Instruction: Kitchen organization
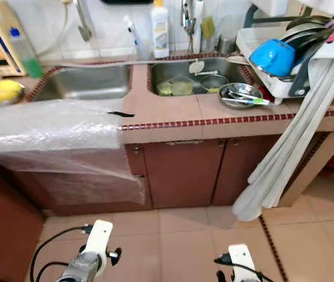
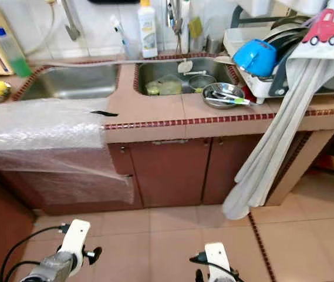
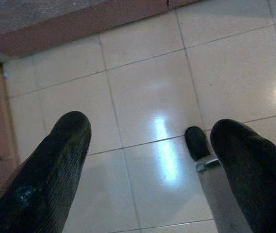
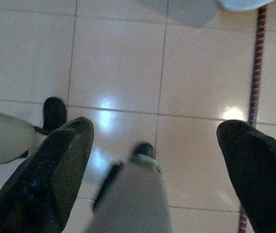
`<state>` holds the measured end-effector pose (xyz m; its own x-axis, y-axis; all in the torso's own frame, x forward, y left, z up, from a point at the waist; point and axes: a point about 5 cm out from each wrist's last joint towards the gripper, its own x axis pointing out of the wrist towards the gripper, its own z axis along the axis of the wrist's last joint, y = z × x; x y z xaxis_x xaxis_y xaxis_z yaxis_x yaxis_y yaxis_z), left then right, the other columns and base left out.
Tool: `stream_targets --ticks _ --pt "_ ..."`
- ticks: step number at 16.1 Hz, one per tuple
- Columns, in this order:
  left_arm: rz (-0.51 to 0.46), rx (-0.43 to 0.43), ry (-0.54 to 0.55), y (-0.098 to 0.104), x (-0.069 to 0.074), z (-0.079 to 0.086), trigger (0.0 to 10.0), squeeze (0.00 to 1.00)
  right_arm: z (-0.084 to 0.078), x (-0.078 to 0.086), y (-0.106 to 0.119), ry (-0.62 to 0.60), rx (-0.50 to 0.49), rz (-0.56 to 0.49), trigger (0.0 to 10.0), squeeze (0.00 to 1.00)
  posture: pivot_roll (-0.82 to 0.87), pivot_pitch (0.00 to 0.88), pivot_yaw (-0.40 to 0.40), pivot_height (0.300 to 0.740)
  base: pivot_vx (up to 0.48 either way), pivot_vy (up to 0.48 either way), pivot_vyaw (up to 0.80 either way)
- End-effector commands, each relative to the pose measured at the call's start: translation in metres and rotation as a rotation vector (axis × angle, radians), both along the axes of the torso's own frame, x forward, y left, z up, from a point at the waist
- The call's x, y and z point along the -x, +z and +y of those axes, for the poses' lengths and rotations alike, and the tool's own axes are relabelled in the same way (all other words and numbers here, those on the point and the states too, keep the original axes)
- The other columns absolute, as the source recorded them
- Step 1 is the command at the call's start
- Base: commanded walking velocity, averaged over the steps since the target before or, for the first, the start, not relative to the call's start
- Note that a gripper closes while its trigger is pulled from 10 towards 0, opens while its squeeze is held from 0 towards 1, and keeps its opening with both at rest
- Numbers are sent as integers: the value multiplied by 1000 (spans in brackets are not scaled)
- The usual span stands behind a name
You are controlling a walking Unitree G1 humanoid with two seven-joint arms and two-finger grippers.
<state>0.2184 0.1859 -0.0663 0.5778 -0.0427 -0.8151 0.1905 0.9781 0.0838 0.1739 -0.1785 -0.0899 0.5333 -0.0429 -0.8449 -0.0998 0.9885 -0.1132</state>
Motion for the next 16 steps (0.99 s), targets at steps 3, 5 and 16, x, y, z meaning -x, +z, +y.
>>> stream_targets --ticks 3,5,16 --pt "33 -1 -20 -5 9 -3 10000 0 -2 4 -2 -1 4 13 10000 0 -49 0 99 740 0 450 0" --pt "38 -1 -26 -7 10 -6 10000 0 -3 4 -2 -3 5 12 10000 0 -49 0 102 740 0 461 0" --pt "50 -5 -46 -9 12 -14 10000 0 -2 -4 2 13 12 -6 10000 0 -47 0 94 740 0 462 0"
